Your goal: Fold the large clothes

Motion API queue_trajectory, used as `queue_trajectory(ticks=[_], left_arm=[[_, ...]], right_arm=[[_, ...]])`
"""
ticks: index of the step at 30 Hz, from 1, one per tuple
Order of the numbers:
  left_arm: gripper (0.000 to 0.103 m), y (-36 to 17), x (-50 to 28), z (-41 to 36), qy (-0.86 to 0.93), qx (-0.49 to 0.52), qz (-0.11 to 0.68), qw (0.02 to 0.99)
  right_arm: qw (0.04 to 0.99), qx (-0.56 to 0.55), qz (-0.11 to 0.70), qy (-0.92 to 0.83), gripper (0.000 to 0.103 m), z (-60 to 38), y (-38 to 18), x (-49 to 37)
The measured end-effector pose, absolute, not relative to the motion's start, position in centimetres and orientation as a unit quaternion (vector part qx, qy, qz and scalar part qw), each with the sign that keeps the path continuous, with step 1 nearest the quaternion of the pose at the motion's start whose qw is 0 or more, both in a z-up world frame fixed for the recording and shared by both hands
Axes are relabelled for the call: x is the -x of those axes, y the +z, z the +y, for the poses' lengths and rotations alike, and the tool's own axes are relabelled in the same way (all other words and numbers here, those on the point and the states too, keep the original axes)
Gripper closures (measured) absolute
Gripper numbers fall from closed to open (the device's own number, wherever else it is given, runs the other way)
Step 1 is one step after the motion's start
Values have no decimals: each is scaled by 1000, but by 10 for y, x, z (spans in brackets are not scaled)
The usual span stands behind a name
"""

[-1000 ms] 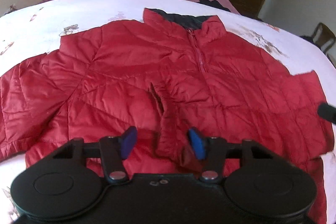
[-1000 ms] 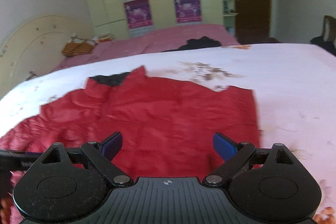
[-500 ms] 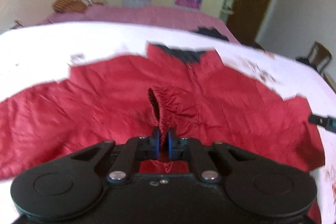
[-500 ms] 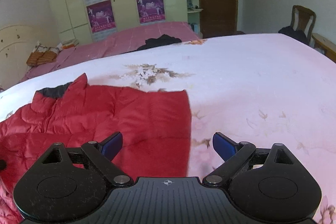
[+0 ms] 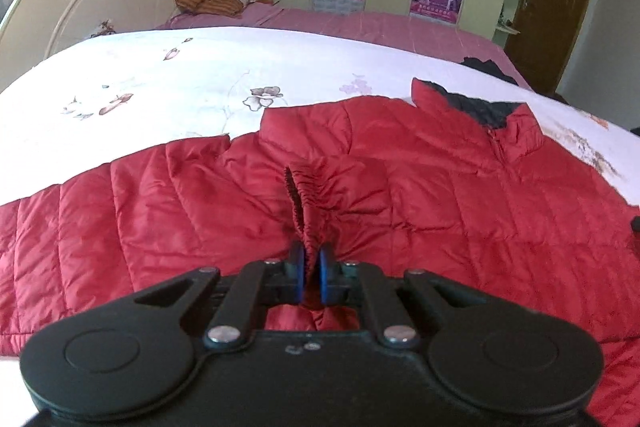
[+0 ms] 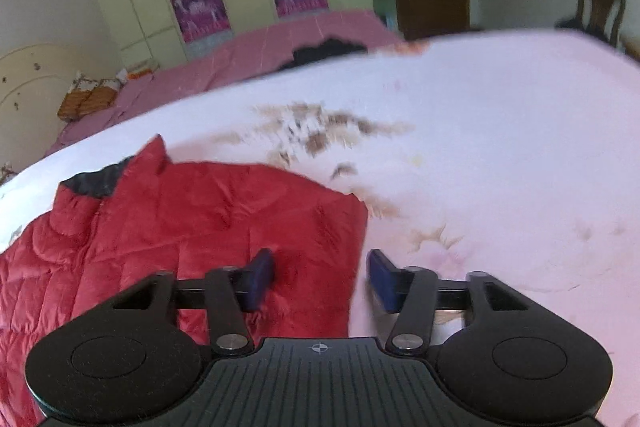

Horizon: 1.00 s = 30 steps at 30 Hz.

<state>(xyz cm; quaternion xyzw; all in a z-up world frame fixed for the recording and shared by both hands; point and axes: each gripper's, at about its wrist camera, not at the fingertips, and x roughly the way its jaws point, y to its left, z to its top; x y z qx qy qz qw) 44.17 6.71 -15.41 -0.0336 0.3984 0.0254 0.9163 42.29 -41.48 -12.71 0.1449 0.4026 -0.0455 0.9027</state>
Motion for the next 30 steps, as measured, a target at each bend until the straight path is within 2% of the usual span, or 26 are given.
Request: queue_trajectory(ticks=[3, 4, 6, 7, 8, 12, 15, 19, 21, 22, 26, 30], left_arm=[[96, -157, -442, 73, 31, 31, 397, 917], [96, -158, -441, 74, 34, 34, 397, 917], [96, -158, -441, 76, 38, 40, 397, 916], [96, -157, -440, 77, 40, 42, 394, 917], [96, -157, -440, 76, 43, 41, 393, 918], [96, -149, -442, 75, 46, 46, 375, 925], [96, -161, -448, 66, 43, 24, 386, 921], [95, -170, -449, 57, 38, -6, 390, 920], [93, -168, -448, 64, 45, 1, 391, 919], [92, -167, -449, 66, 52, 2, 392, 919], [81, -164, -448, 72, 57, 11, 400, 915], [75, -149, -439, 75, 64, 15, 385, 921]], right_arm=[[891, -167, 421, -26, 53, -419, -137, -430], [890, -172, 423, -20, 61, -419, -138, -431], [889, -177, 422, -10, 70, -417, -137, -431], [890, -175, 420, -2, 84, -414, -136, -432], [893, -170, 416, 3, 89, -411, -134, -432], [920, -119, 374, 1, 93, -400, -112, -428], [919, -54, 389, -19, 93, -390, -127, -434], [913, -60, 403, -30, 91, -393, -141, -435], [914, -67, 397, -45, 66, -400, -137, -432], [918, -60, 388, -53, 48, -403, -133, -429], [924, -86, 369, -47, 48, -412, -114, -416], [932, -65, 356, -11, 48, -397, -100, -392]])
